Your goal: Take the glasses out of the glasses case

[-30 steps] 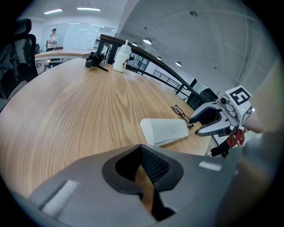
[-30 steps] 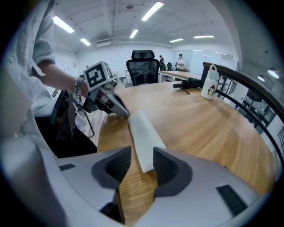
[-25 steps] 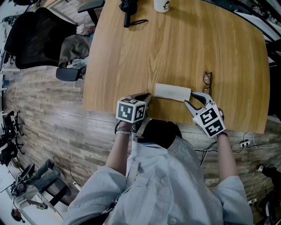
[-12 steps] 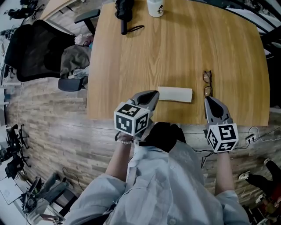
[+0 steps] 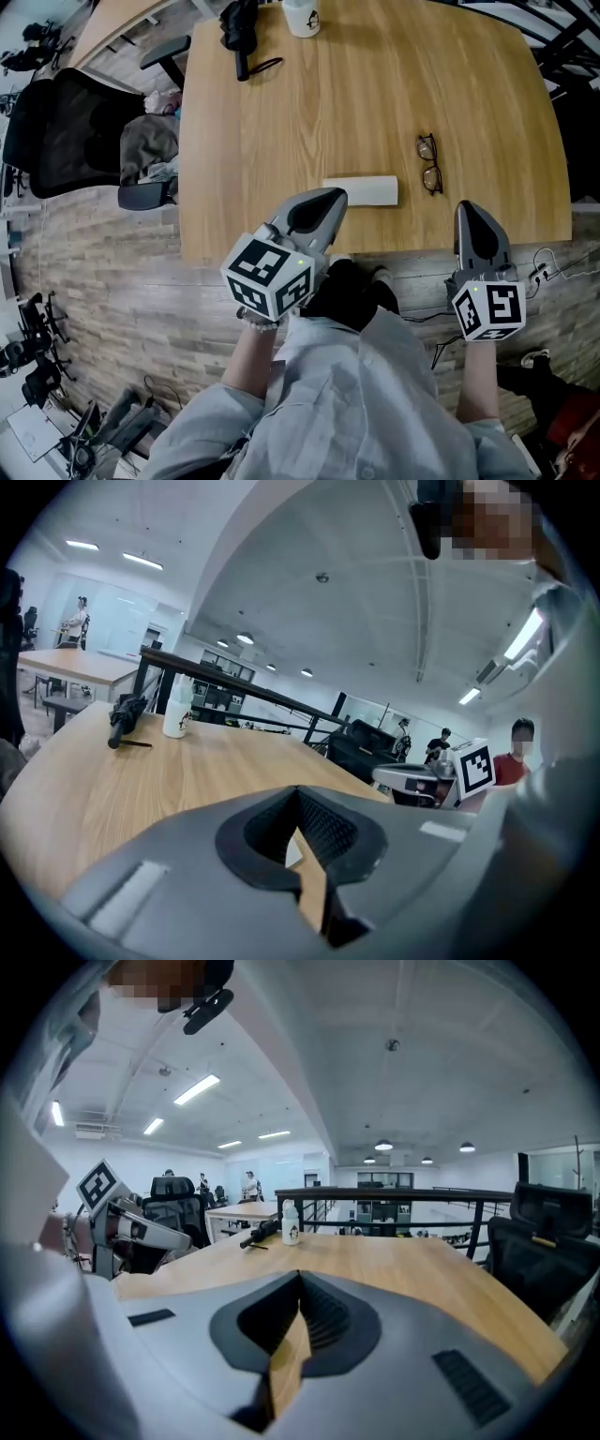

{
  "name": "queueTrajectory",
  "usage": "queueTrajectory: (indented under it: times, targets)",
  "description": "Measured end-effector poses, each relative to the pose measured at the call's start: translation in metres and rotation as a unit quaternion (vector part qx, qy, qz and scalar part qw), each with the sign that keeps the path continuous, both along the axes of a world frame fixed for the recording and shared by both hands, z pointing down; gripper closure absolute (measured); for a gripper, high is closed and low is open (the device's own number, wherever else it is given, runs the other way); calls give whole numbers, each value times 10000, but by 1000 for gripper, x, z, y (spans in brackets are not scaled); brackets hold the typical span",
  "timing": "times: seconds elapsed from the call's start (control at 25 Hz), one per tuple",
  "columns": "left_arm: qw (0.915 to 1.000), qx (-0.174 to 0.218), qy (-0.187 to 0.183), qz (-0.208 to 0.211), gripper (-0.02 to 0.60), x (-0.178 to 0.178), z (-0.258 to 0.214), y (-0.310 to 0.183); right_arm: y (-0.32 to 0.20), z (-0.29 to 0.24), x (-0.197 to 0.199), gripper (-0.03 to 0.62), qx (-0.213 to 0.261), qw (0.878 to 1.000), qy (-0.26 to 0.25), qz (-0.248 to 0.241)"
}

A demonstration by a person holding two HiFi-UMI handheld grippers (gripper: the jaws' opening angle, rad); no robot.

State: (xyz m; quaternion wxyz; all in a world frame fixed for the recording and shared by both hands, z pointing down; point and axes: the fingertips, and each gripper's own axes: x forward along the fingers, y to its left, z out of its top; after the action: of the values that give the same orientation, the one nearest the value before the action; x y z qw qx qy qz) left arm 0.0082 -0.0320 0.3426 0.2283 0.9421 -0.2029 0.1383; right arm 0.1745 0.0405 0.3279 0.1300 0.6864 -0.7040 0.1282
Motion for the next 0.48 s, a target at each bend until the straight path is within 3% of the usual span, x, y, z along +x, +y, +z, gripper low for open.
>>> queueTrajectory:
  times: [0.48]
  targets:
    - [9957,548,331,-664,577,20,-57,71,68,-40,27,592,507,9974,67,-511]
